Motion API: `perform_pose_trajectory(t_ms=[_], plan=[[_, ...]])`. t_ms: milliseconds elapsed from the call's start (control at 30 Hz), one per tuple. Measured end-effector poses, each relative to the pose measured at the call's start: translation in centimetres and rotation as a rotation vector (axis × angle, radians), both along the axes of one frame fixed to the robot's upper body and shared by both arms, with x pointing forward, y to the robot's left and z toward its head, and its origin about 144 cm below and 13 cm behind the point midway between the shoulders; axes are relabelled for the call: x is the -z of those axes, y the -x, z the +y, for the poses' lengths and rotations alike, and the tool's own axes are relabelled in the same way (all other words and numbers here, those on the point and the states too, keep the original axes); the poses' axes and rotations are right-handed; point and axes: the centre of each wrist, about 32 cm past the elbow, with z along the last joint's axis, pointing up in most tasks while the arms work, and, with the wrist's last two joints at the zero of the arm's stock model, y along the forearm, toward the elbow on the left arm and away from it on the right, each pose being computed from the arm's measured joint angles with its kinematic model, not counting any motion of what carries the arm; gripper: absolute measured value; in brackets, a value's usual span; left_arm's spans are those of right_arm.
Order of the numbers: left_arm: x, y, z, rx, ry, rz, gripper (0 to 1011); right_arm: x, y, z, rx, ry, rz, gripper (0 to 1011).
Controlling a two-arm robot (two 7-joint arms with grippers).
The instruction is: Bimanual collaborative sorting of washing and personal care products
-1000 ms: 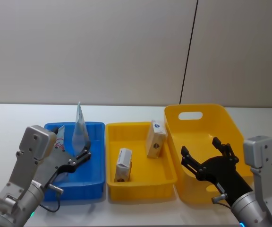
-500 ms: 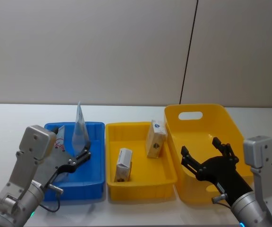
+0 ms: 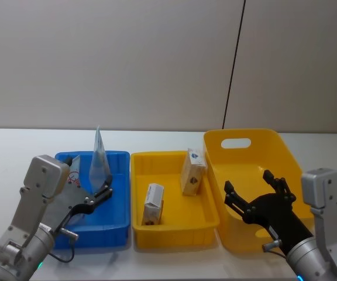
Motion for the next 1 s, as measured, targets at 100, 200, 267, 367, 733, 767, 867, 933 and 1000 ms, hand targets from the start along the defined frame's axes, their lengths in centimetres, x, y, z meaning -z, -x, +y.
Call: perform_pose_trajectory(t_ms=[100,200,267,367,733,767,867,933,1000], plan=[[0.0,0.0,0.0,0.000,0.000,0.000,1001,0.0,0.0,0.0,0.000,0.000,0.000,1002],[0.0,0.0,0.0,0.000,0.000,0.000,1001,0.0,0.0,0.0,0.000,0.000,0.000,1002],[0.0,0.0,0.0,0.000,0.000,0.000,1001,0.0,0.0,0.0,0.000,0.000,-0.001,1002],[0.0,0.0,0.0,0.000,0.000,0.000,1001,-0.1,-0.2,0.0,0.000,0.003,-0.003,1002],[0.0,0.0,0.0,0.000,0.000,0.000,1001,-0.6,-3.0,1.2,-0.054,0.058,-0.016,1002],[0.0,0.0,0.0,0.000,0.000,0.000,1002,-0.7,-3.3,1.3,-0.060,0.064,-0.012,1002],[0.0,0.0,0.0,0.000,0.000,0.000,1001,-1.0,-4.0,1.7,-0.079,0.081,0.006,1002],[0.0,0.0,0.0,0.000,0.000,0.000,1001,-1.3,-4.4,2.0,-0.089,0.090,0.016,1001],[0.0,0.0,0.0,0.000,0.000,0.000,1001,-1.8,-4.9,2.4,-0.102,0.101,0.038,1002]])
